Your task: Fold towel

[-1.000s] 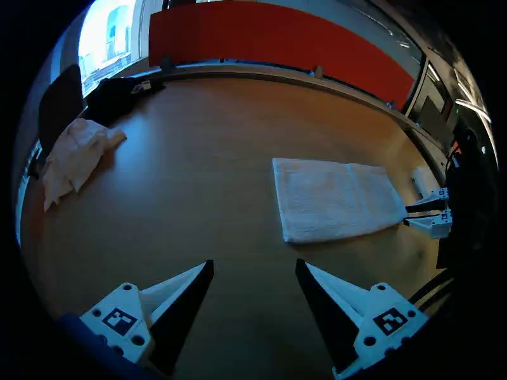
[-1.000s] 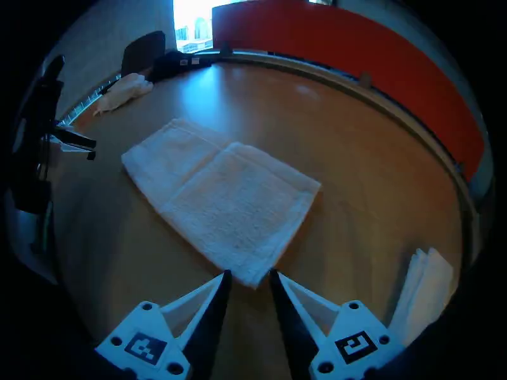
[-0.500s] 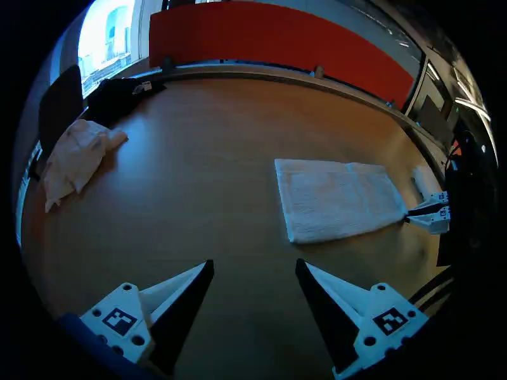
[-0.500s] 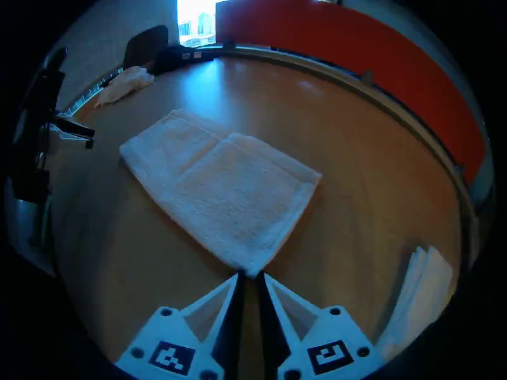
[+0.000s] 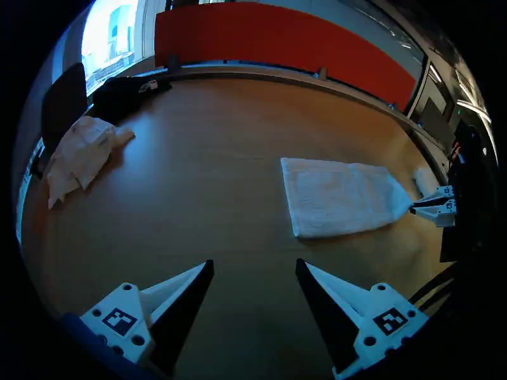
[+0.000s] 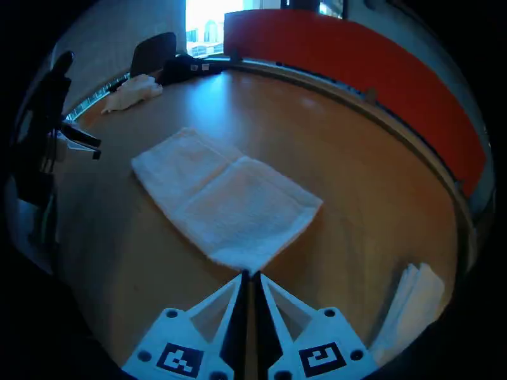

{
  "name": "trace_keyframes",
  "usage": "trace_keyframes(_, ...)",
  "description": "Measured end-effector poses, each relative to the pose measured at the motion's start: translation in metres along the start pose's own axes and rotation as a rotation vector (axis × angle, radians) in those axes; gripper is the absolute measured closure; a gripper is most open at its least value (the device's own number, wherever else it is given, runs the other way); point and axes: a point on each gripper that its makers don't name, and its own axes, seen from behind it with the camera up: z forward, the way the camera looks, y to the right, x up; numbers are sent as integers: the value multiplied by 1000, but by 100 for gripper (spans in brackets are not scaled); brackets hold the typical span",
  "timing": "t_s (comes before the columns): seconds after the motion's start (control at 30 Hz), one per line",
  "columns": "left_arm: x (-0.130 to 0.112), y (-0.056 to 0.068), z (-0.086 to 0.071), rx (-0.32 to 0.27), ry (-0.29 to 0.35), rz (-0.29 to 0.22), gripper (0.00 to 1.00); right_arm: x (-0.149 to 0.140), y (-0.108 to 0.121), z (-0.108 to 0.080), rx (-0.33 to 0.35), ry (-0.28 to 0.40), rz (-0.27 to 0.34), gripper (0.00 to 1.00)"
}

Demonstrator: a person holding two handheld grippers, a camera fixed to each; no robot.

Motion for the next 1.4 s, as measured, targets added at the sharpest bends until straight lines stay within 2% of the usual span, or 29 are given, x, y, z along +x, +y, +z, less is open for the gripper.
trace_keyframes(0.57,4,-6,-14,3,27,-21,4,107,-24,-18,12,166,-115,95)
trace_keyframes(0.77,4,-8,-18,3,34,-31,4,122,-33,-17,24,182,-146,95)
trace_keyframes(1.1,4,-19,-28,18,47,-42,4,143,-53,-5,66,194,-187,95)
trace_keyframes(1.4,8,-33,-43,43,74,-62,4,170,-105,28,159,188,-268,95)
